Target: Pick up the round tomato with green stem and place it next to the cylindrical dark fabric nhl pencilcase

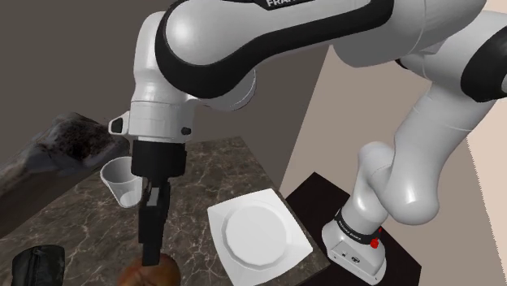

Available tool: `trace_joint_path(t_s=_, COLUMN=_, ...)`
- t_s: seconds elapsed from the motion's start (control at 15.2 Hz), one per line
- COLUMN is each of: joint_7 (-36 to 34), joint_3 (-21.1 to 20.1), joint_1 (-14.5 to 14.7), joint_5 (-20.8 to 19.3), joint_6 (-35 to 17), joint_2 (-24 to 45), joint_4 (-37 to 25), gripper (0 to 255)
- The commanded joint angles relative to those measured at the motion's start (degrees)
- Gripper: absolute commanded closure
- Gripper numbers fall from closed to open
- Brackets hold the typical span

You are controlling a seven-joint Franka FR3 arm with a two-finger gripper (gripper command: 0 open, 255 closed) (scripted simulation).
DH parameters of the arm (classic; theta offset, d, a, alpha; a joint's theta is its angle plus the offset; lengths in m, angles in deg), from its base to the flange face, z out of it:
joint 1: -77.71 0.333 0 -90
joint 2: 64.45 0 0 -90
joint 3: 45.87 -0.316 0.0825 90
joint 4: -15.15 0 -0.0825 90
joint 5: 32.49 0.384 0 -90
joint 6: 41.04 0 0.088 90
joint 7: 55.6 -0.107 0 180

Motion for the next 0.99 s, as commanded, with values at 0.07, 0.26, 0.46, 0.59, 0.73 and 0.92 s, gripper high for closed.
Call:
trace_joint_path(t_s=0.07, joint_7=-3.8, joint_3=-2.2, joint_1=2.3, joint_5=-0.1, joint_6=-2.6, joint_2=2.3, joint_4=-2.5, gripper=255)
trace_joint_path(t_s=0.26, joint_7=-3.8, joint_3=-2.8, joint_1=2.9, joint_5=0.1, joint_6=-4.4, joint_2=3.4, joint_4=-2.3, gripper=255)
trace_joint_path(t_s=0.46, joint_7=-15.2, joint_3=-3.5, joint_1=4.1, joint_5=-1.5, joint_6=-11.0, joint_2=1.7, joint_4=0.9, gripper=0)
trace_joint_path(t_s=0.59, joint_7=-42.3, joint_3=-5.2, joint_1=6.8, joint_5=-9.7, joint_6=-22.9, joint_2=1.7, joint_4=4.5, gripper=0)
trace_joint_path(t_s=0.73, joint_7=-75.1, joint_3=-5.8, joint_1=9.1, joint_5=-25.0, joint_6=-28.7, joint_2=4.1, joint_4=4.8, gripper=0)
trace_joint_path(t_s=0.92, joint_7=-123.0, joint_3=-2.2, joint_1=15.1, joint_5=-47.3, joint_6=-22.4, joint_2=10.8, joint_4=-1.4, gripper=0)
